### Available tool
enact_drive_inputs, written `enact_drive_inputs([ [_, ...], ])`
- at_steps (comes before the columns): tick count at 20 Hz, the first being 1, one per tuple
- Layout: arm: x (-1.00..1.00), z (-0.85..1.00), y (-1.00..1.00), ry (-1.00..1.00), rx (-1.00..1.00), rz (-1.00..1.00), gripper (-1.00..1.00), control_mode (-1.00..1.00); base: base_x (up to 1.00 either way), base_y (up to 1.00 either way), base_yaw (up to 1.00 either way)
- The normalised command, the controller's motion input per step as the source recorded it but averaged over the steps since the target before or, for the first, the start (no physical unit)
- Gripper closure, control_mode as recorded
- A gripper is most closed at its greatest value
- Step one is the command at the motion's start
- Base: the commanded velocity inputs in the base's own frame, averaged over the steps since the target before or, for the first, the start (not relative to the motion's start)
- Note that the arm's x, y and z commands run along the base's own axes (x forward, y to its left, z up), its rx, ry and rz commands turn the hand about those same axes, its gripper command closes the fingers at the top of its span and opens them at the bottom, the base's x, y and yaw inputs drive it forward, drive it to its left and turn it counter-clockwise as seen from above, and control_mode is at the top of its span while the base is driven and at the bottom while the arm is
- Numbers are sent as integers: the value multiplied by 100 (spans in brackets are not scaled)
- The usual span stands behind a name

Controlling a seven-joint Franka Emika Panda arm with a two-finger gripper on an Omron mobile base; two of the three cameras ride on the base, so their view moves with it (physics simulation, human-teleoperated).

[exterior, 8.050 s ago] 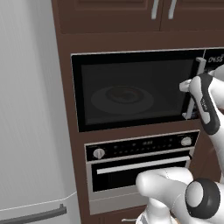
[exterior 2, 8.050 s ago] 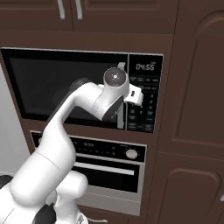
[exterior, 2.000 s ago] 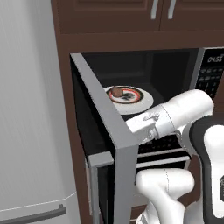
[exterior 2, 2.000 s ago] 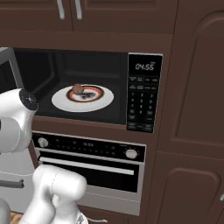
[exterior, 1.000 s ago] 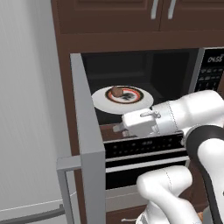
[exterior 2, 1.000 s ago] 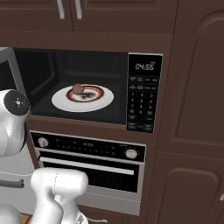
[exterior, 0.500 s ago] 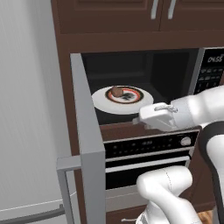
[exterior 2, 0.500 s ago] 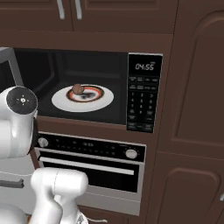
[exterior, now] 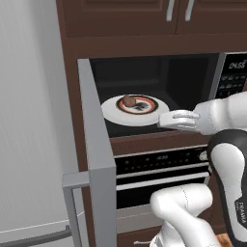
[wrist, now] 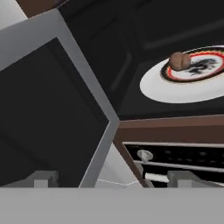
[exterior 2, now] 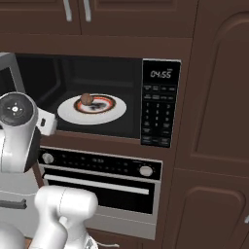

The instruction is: Retrieve the reheated potato from the microwave, then place the potato, cheese, and condiment on the cutting board.

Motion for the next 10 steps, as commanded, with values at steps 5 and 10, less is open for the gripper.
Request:
enact_drive_inputs([
  [5,69,-16,-23,-6,2,0,-100,-100,0,0,0],
  [10,75,-9,-10,12,7,0,-100,-100,0,0,0],
])
